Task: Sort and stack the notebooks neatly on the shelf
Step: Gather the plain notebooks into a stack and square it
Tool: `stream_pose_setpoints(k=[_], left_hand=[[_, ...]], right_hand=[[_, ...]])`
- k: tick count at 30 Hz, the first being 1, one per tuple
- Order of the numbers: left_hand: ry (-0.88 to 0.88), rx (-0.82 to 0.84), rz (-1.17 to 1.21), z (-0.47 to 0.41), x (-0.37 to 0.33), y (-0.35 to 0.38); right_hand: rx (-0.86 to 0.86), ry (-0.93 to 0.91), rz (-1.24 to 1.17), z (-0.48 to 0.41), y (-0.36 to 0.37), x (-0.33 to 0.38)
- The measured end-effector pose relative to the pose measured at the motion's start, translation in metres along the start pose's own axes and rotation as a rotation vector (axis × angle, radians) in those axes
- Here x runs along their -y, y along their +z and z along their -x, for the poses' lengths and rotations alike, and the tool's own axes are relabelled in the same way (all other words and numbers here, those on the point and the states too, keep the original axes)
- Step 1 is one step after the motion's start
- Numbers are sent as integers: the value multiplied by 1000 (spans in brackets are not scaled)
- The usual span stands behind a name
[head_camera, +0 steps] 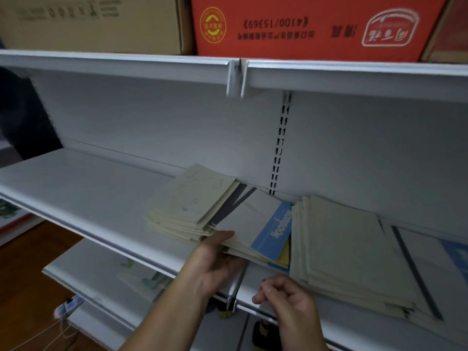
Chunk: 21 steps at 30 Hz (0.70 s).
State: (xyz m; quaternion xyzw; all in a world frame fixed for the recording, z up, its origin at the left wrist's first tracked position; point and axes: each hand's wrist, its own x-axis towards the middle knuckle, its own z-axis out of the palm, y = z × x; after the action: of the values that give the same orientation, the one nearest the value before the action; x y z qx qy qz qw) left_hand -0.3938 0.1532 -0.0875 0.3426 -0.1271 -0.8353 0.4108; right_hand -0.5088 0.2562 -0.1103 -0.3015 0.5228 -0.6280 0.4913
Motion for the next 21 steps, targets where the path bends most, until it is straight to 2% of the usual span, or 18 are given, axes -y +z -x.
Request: stream_pose_setpoints(k=[2,5,10,14,18,21], left_hand=[[19,-9,28,-7,11,8],[80,-129,-71,-17,17,19],[163,-240,-106,-27,19,19],[214,-259,-95,-15,24,9],[218,-298,-193,4,30,0],[239,-378,-267,14,31,-10]], right_hand=[[-1,-3,9,1,-1,2],[-16,37,-14,3,-5,5],[15,219,-76,5,-13,7],[61,423,39,10,-23,18],[163,718,125,9,-33,16],[186,852,-20,7,-30,8]])
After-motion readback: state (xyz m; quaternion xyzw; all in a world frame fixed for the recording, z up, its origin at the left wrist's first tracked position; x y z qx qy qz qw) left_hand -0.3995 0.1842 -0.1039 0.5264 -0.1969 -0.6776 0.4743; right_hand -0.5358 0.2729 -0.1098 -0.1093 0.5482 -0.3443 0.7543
